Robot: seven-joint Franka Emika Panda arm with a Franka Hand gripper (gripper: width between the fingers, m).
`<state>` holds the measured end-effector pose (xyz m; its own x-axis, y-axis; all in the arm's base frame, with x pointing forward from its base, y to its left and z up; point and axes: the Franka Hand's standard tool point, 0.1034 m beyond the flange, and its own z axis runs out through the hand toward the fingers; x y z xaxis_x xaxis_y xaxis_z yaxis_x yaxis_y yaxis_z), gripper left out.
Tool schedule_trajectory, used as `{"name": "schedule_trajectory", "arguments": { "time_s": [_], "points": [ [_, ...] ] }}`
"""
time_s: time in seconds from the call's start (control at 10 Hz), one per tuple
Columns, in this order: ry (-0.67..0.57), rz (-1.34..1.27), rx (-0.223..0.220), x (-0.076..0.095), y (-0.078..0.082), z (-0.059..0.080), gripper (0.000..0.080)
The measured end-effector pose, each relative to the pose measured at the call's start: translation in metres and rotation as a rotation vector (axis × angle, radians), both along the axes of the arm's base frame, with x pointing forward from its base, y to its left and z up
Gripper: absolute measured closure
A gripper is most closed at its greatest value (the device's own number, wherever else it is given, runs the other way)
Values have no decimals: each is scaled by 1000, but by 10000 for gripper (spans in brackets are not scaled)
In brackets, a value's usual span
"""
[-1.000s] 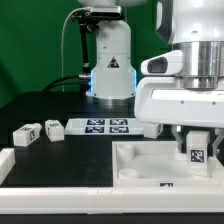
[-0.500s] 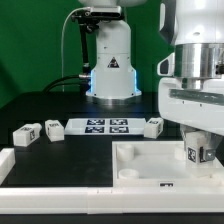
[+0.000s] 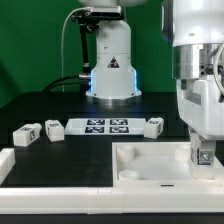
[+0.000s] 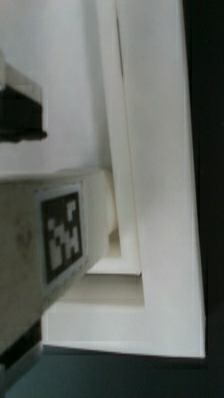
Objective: Assemble one leg
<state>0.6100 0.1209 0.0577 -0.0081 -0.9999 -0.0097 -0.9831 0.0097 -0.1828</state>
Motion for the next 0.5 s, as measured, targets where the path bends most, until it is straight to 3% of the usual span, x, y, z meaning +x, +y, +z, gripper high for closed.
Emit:
{"name": "schedule_trajectory", "arguments": {
  "time_s": [0.1,0.2,0.5],
  "points": [
    [0,32,-6,0,0,0,239],
    [0,34,-6,0,0,0,179],
    [-15,420,-83,0,5,0,151]
  ]
}}
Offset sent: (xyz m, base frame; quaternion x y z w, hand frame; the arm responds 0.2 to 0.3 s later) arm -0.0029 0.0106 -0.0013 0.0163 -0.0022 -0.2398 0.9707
